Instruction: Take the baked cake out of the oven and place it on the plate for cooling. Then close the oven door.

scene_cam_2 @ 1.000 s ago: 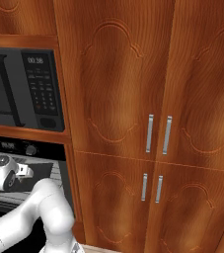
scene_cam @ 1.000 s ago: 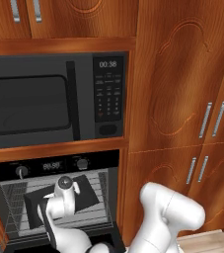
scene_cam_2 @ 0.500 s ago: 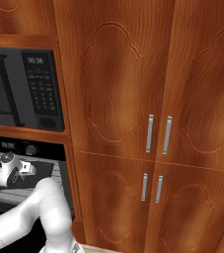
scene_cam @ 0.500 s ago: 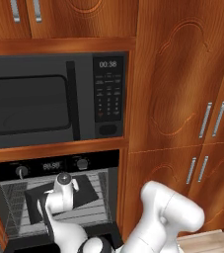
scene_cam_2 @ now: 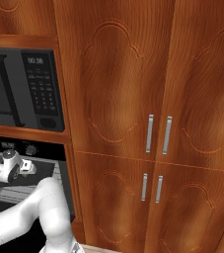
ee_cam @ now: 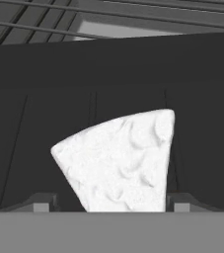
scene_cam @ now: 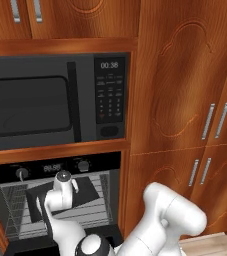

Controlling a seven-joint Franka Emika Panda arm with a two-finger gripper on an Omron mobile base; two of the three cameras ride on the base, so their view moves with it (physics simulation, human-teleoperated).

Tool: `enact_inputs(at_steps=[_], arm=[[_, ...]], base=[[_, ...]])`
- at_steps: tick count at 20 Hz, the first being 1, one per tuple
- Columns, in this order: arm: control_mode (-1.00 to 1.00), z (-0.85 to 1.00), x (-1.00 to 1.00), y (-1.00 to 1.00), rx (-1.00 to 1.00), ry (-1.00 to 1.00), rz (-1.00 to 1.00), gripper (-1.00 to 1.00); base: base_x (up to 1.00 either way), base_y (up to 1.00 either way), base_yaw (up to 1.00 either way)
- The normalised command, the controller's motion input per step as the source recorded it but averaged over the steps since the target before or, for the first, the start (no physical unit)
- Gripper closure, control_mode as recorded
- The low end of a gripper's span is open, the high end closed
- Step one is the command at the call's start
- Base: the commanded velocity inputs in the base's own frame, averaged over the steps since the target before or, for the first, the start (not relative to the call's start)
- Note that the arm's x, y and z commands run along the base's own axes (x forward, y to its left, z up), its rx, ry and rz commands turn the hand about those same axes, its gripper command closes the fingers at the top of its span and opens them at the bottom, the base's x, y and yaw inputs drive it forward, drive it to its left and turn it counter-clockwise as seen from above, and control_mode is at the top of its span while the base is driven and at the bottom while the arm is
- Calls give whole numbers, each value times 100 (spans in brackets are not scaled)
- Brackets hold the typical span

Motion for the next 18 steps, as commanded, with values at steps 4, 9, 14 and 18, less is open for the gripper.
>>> enact_inputs(at_steps=[4, 9, 14, 18], arm=[[-100, -46, -18, 0, 0, -3, 4, 100], [-100, -46, -43, -8, 0, -8, 7, 100], [-100, -31, -66, -11, 0, -9, 10, 100], [-100, -9, -39, -14, 1, -3, 3, 100]], base=[[0, 0, 0], [0, 0, 0], [0, 0, 0], [0, 0, 0]])
